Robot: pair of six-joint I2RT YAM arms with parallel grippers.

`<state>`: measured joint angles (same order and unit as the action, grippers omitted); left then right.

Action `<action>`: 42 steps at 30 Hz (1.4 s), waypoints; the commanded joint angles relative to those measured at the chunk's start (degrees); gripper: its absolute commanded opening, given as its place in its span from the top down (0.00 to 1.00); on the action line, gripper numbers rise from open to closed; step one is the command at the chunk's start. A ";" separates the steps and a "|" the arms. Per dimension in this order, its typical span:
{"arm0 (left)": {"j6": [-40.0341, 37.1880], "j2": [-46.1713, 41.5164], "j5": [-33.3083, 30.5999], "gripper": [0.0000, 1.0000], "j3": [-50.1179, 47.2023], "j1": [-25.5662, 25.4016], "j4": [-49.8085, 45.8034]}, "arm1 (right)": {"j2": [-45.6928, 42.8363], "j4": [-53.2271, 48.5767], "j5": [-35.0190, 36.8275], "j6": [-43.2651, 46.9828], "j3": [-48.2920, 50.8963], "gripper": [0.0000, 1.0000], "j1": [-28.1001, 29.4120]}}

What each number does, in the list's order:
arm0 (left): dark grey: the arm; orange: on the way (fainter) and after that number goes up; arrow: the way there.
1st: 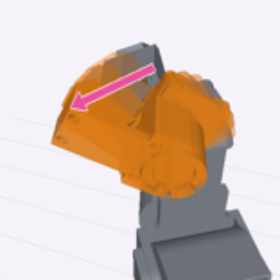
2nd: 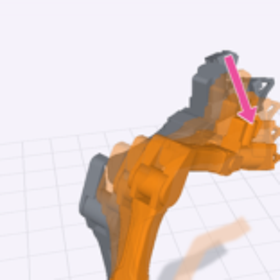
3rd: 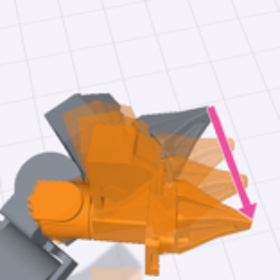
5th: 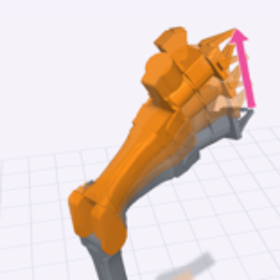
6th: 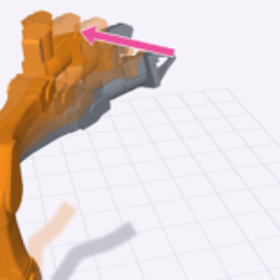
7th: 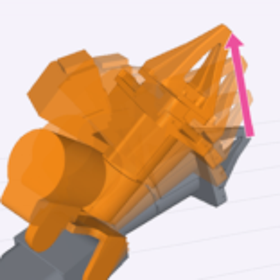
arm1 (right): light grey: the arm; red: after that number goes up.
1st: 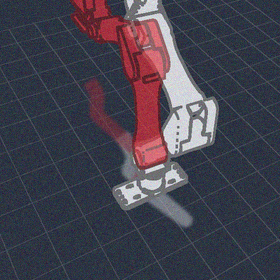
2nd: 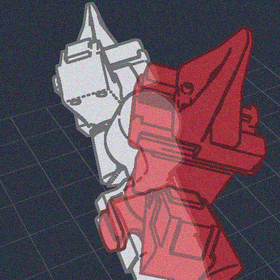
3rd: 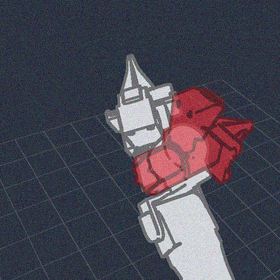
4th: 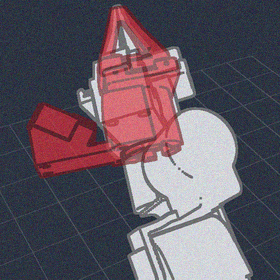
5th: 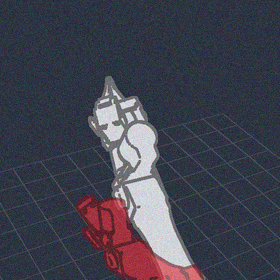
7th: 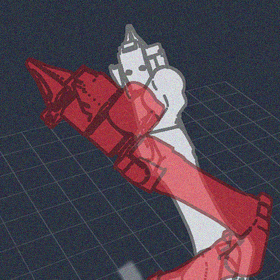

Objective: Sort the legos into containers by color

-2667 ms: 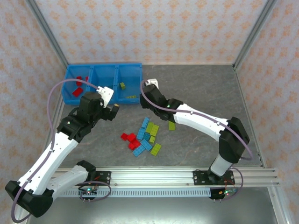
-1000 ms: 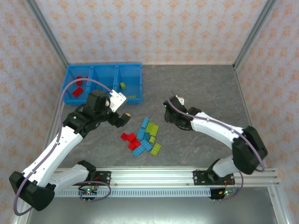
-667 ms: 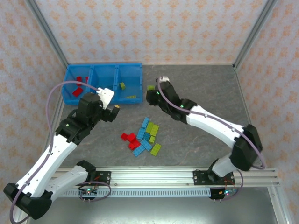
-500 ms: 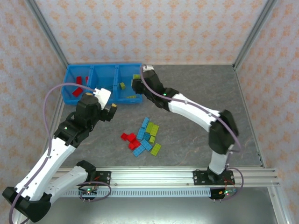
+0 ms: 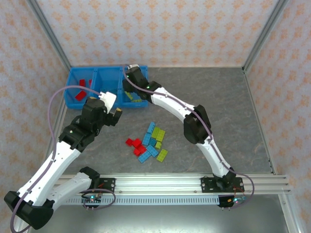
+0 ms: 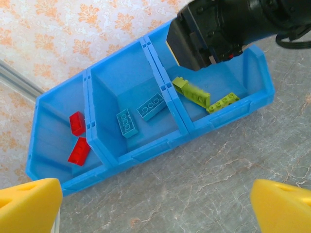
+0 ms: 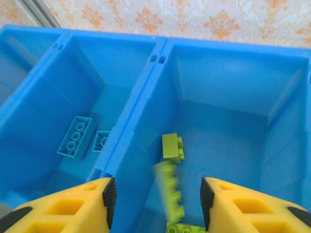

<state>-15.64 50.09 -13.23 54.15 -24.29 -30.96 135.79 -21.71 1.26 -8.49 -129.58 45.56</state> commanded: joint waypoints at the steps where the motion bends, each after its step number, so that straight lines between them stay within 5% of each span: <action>1: -1.27 -0.07 -3.31 0.00 -0.58 0.29 1.89 | -6.35 -5.29 0.34 1.86 -0.89 0.50 -0.30; 5: -1.82 -0.50 -6.13 0.00 -1.18 0.30 2.34 | -17.78 -5.67 -3.44 2.32 9.16 0.49 -0.30; 12: 3.32 0.45 -12.85 0.00 -2.30 0.65 7.51 | -49.29 1.31 -11.88 2.43 45.28 0.33 -0.29; 15: 18.72 4.53 -16.56 0.00 3.77 0.98 0.50 | -62.43 3.52 -11.31 0.84 58.45 0.23 -0.26; 20: 51.55 8.30 -9.90 0.11 5.66 1.14 -17.14 | -76.19 0.10 -11.56 -1.50 70.22 0.06 -0.30; 23: 67.53 7.20 0.88 0.20 -1.73 1.01 -17.06 | -79.27 -2.47 -12.46 -2.38 73.41 0.00 -0.30; 26: 78.28 6.97 16.27 0.21 -12.12 0.32 -5.88 | -79.48 -1.73 -12.15 -3.01 75.96 0.01 -0.24; 28: 85.03 8.41 21.15 0.20 -17.56 -1.72 1.90 | -77.85 -1.40 -12.14 -3.14 76.08 0.01 -0.30; 33: 85.62 16.12 17.61 0.17 -15.23 -6.93 0.52 | -72.56 -2.23 -13.48 -2.42 73.20 0.01 -0.30; 42: 85.45 25.93 21.23 0.22 -13.72 -7.28 4.48 | -72.91 -2.76 -10.50 -3.93 73.63 0.01 -0.30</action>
<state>68.05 74.48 7.33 38.74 -31.16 -27.35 64.69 -23.57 -11.35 -11.16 -54.65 45.54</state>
